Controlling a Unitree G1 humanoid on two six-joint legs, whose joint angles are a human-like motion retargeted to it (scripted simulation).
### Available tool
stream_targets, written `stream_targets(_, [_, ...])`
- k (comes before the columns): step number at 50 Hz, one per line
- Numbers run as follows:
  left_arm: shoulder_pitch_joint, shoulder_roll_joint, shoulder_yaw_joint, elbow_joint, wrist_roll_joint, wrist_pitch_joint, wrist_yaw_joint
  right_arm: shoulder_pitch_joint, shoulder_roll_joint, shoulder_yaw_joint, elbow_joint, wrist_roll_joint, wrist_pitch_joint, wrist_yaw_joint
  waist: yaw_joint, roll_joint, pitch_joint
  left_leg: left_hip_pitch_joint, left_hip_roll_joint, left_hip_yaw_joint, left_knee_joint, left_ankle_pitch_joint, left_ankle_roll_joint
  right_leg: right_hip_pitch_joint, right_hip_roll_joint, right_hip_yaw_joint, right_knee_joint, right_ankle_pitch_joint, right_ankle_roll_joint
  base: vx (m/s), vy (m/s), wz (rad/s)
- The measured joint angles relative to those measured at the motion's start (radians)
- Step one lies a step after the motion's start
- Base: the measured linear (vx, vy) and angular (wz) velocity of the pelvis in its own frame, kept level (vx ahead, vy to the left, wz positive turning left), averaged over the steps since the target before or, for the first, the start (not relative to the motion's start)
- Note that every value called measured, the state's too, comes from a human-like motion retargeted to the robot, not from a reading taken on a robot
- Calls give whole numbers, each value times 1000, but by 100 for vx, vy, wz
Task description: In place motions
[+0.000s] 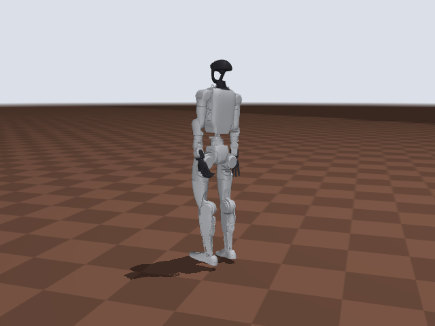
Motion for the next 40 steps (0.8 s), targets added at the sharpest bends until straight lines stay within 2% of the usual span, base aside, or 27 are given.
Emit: stream_targets(40, [-7, 5, -15, 3, -3, 0, 0, -7, -6, -6, 3, -13, -4, 3, 7, 1, -9, -9, 0, -8, 9, -3, 0, -6, 0, -5, 5, -4, -1, 0, 0, 0])
